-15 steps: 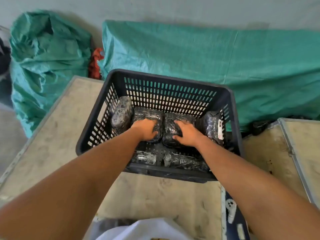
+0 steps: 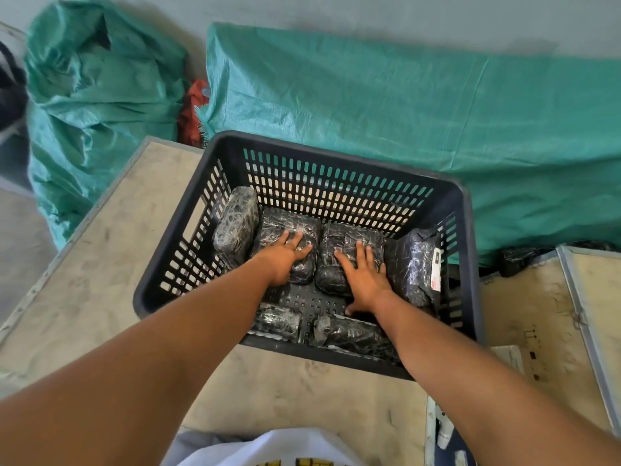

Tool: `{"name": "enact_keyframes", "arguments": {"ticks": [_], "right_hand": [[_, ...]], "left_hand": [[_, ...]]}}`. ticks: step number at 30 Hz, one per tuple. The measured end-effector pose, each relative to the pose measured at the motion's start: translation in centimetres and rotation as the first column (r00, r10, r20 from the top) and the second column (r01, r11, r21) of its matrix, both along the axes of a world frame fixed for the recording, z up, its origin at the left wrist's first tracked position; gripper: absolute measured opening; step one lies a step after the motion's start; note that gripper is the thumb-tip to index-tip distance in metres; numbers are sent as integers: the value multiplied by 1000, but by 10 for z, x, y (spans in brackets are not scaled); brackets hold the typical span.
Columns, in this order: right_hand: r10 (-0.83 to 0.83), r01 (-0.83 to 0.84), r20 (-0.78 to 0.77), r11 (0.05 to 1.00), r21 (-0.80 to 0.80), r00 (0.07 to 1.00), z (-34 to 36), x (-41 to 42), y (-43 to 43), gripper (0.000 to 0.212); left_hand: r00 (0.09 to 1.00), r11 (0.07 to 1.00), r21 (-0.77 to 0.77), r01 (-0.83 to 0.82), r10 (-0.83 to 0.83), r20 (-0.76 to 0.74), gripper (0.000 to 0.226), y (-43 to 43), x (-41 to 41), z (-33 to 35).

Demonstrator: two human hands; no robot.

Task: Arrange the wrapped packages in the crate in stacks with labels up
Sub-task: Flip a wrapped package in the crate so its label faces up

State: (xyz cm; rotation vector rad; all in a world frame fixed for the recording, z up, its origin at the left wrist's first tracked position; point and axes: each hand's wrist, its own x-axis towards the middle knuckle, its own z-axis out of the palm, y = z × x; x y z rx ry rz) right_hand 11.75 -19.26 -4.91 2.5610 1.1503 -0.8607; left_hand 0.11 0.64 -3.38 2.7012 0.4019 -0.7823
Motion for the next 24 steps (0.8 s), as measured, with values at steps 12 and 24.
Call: {"name": "enact_keyframes", "arguments": {"ticks": [12, 24], "right_hand": [[-73, 114, -176, 966, 232, 982, 40, 32, 8, 104], [-155, 564, -617, 615, 551, 771, 85, 62, -2, 64]], "left_hand": [[999, 1000, 28, 4, -5, 49, 112, 1, 2, -2], [914, 909, -388, -154, 280, 293, 114, -4, 13, 23]]}}
